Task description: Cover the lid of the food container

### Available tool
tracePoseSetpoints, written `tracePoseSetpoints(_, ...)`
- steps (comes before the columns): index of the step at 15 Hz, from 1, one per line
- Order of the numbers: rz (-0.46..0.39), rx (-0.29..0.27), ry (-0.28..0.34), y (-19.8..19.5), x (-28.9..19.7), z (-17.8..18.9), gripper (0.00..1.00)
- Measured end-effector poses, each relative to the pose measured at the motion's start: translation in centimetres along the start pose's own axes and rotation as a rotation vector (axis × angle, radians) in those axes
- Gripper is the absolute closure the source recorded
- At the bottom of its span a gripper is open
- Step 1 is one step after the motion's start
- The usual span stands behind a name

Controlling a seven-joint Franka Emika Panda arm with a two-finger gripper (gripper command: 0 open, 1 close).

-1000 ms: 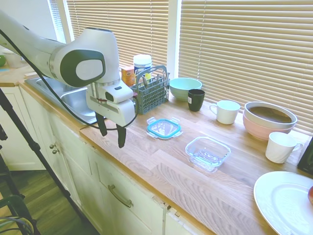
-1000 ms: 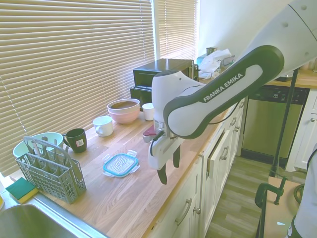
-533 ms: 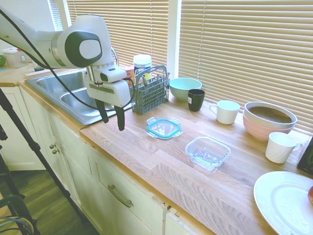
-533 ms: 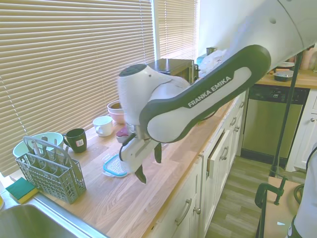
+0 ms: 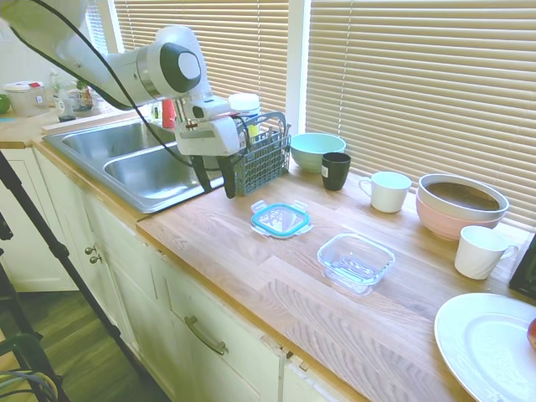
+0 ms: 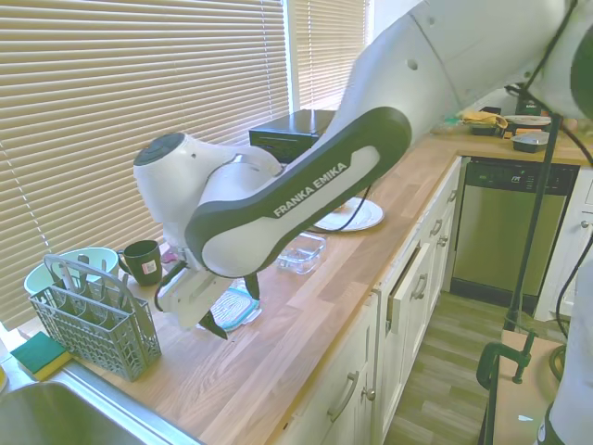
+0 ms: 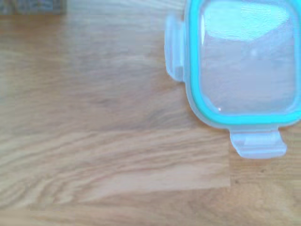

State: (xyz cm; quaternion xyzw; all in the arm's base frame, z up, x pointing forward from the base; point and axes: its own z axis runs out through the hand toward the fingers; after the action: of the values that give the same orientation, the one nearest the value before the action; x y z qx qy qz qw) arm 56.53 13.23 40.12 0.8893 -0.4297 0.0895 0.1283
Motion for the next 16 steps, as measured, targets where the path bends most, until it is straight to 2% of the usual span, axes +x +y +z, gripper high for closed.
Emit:
tracePoseSetpoints(5,0.015,-0.055,0.032,-3.2,1.8,1.3,0.0)
tracePoseSetpoints(9,0.013,-0.088,0.035,-5.8,1.9,2.5,0.0)
tracePoseSetpoints(16,0.015,-0.133,0.057,-7.8,2.4,4.9,0.0)
